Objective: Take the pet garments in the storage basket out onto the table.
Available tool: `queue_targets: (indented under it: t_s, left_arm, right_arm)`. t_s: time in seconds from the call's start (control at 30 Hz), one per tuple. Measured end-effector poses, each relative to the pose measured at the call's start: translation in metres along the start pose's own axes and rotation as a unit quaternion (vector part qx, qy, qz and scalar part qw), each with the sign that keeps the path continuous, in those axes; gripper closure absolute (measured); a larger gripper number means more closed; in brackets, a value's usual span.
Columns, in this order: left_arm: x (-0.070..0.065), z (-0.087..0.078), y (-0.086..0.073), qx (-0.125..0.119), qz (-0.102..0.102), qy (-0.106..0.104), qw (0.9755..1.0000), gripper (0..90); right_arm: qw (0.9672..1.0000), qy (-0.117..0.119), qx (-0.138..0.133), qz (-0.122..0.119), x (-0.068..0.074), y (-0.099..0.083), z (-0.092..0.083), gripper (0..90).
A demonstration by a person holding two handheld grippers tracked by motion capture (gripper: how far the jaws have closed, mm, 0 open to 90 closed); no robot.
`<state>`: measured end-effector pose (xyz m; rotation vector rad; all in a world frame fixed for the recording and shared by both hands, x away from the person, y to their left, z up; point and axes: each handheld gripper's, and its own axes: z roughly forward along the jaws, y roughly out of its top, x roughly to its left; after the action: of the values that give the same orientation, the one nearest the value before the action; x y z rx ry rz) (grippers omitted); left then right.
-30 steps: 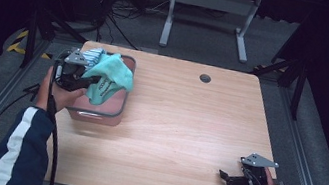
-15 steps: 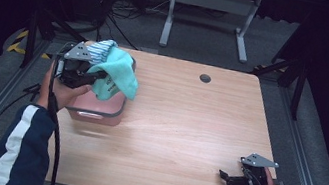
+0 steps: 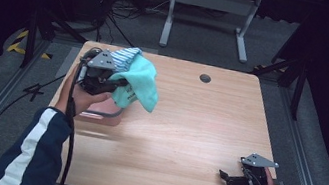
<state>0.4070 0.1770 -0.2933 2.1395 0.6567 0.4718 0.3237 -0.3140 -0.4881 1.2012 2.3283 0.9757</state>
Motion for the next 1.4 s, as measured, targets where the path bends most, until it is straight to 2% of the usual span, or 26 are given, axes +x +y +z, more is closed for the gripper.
queue_targets:
  t_s: [0.03,0.07,0.27,0.5,0.53,0.6,0.67,0.7,0.77,0.8,0.83,0.87,0.97,1.07,1.17,1.23,1.33,1.37,1.4]
  left_arm:
    - [-0.006,0.009,0.003,0.007,0.011,-0.009,0.9999,81.3]
    - [-0.006,0.009,0.003,0.007,0.011,-0.009,0.9999,81.3]
    - [-0.031,0.044,0.014,0.016,0.035,-0.051,0.998,81.4]
    - [-0.057,0.089,0.018,0.043,0.054,-0.089,0.9936,81.4]
    - [-0.057,0.089,0.018,0.043,0.054,-0.089,0.9936,81.3]
    - [-0.064,0.108,0.016,0.054,0.052,-0.104,0.9918,81.3]
    - [-0.066,0.112,0.016,0.056,0.054,-0.105,0.9914,81.3]
    - [-0.069,0.124,0.014,0.065,0.053,-0.111,0.9903,81.3]
    - [-0.072,0.135,0.011,0.074,0.052,-0.116,0.9892,81.3]
    - [-0.072,0.135,0.011,0.074,0.052,-0.116,0.9892,81.3]
    - [-0.075,0.145,0.008,0.079,0.048,-0.121,0.9884,81.3]
    - [-0.075,0.145,0.008,0.079,0.048,-0.121,0.9884,81.3]
    - [-0.08,0.158,0.004,0.093,0.053,-0.124,0.9865,81.3]
    - [-0.086,0.168,0.001,0.106,0.058,-0.127,0.9845,81.3]
    - [-0.09,0.175,-0.003,0.112,0.059,-0.127,0.9839,81.1]
    - [-0.091,0.179,-0.005,0.112,0.054,-0.137,0.9827,81.0]
    - [-0.094,0.186,-0.009,0.118,0.049,-0.137,0.9823,80.9]
    - [-0.093,0.187,-0.01,0.124,0.054,-0.139,0.981,80.9]
    - [-0.094,0.189,-0.012,0.126,0.051,-0.139,0.9809,80.8]
  right_arm:
    - [1.0,0.0,0.0,0.0,0.0,0.0,0.0,0.6]
    - [1.0,0.0,0.0,0.0,0.0,0.0,0.0,0.6]
    - [1.0,0.0,0.0,0.0,0.0,0.0,0.0,0.6]
    - [1.0,0.0,0.0,0.0,0.0,0.0,0.0,0.6]
    - [1.0,0.0,0.0,0.0,0.0,0.0,0.0,0.6]
    - [1.0,0.0,0.0,-0.001,0.0,0.0,0.0,0.6]
    - [1.0,0.0,0.0,0.0,0.0,0.0,0.0,0.6]
    - [1.0,0.0,0.0,-0.001,0.0,0.0,0.0,0.5]
    - [1.0,0.0,0.0,0.0,0.0,0.0,0.0,0.6]
    - [1.0,0.0,0.0,0.0,0.0,0.0,0.0,0.6]
    - [1.0,0.0,0.0,0.0,0.0,0.0,0.0,0.6]
    - [1.0,0.0,0.0,0.0,0.0,0.0,0.0,0.6]
    - [1.0,0.0,0.0,0.0,0.0,0.0,0.0,0.6]
    - [1.0,0.0,0.0,0.0,0.0,0.0,0.0,0.6]
    - [1.0,0.0,0.0,0.0,0.0,0.0,0.0,0.6]
    - [1.0,0.0,0.0,0.0,0.0,0.0,0.0,0.6]
    - [1.0,0.0,0.0,0.0,0.0,0.0,0.0,0.5]
    - [1.0,0.0,0.0,0.0,0.0,0.0,0.0,0.6]
    - [1.0,0.0,0.0,0.0,0.0,0.0,0.0,0.6]
